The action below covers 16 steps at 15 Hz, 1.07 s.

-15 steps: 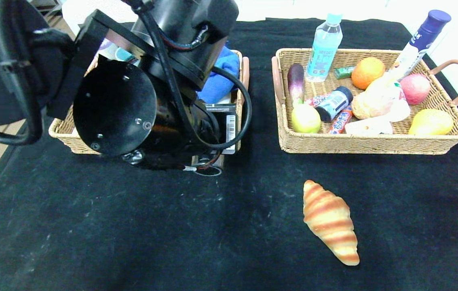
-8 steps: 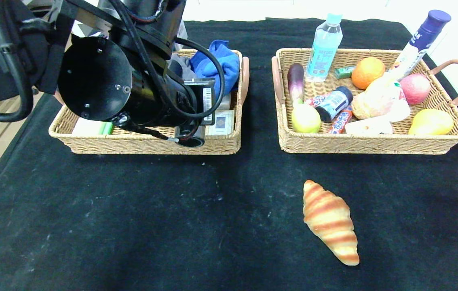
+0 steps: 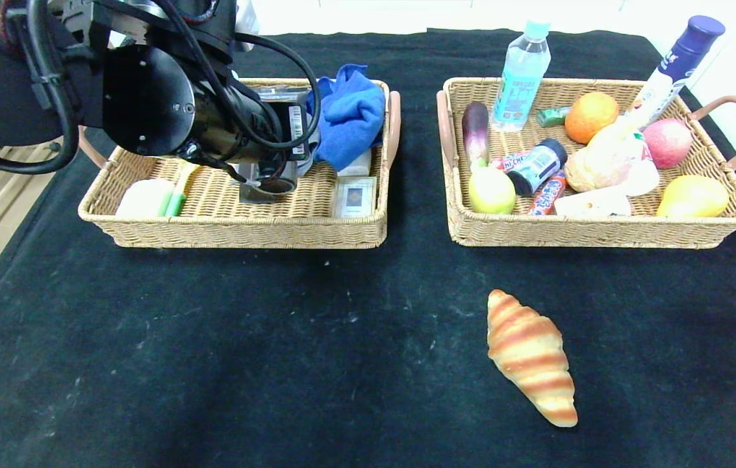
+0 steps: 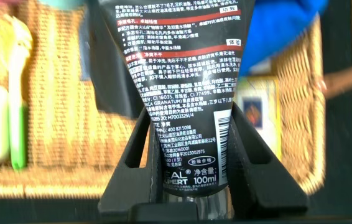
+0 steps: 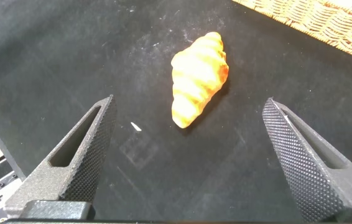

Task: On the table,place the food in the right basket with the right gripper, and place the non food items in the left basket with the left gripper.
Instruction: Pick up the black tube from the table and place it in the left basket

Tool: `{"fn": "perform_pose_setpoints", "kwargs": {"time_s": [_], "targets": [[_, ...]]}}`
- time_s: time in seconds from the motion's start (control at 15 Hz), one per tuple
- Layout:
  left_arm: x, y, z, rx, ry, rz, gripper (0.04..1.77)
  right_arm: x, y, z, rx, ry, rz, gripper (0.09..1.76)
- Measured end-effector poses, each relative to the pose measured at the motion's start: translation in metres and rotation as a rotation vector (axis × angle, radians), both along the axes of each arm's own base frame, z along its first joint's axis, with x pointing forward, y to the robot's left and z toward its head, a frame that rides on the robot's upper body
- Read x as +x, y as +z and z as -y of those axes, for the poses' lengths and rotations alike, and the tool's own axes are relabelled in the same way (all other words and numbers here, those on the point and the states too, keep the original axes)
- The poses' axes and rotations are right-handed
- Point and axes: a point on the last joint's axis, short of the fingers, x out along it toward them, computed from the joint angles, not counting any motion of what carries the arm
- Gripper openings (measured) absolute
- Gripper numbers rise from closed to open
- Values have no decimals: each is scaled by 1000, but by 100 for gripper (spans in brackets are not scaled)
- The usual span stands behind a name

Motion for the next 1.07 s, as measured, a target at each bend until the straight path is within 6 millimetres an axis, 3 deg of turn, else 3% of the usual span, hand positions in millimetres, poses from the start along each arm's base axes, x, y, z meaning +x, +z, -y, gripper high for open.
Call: {"fn": "perform_pose_setpoints", "kwargs": {"time_s": [0.27,0.8,1.07], "targets": [[18,5,-4,7,14,83,64,0,0,0,0,-1,0,171],[34,-11,4,25,6,64,63,1,-1,0,-2,-1,-5,171],[34,-13,4,30,9,54,102,1,-1,0,-2,0,-6,171]]}}
